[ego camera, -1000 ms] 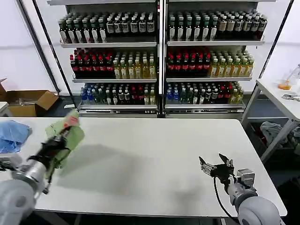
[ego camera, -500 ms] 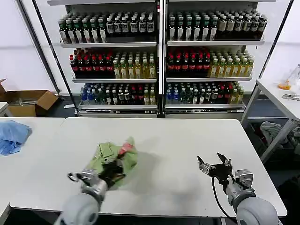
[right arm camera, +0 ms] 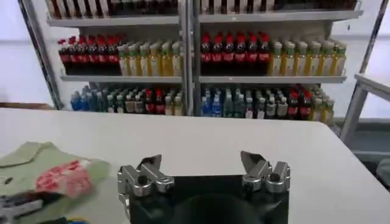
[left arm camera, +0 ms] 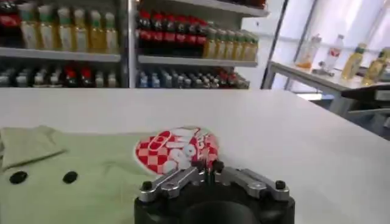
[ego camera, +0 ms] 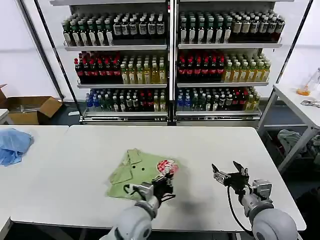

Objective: Fold and organize the clothes.

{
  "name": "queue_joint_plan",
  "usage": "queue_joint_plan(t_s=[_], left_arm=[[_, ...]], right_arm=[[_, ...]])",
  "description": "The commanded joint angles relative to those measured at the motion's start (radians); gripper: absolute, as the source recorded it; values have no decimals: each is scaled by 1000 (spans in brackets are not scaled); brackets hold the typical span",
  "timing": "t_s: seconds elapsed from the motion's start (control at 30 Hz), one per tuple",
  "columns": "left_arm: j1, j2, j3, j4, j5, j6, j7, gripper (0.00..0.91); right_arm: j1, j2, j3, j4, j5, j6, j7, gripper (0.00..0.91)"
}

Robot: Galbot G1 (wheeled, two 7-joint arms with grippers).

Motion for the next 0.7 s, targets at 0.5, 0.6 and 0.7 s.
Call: queue_joint_plan(t_s=[0.5,0.6,0.7], left_arm=[[194,94,-339,-245,-114,-171,8,907],[284,117,-428,-262,-99,-192,11,907],[347,115,-476,-276,-71,-216,11,907]], right_arm=[[170,146,-257,-135,95,104,8,907],[213,193,-301,-205,119,108,28,907],[255,249,-349,-291,124,111,38,907]])
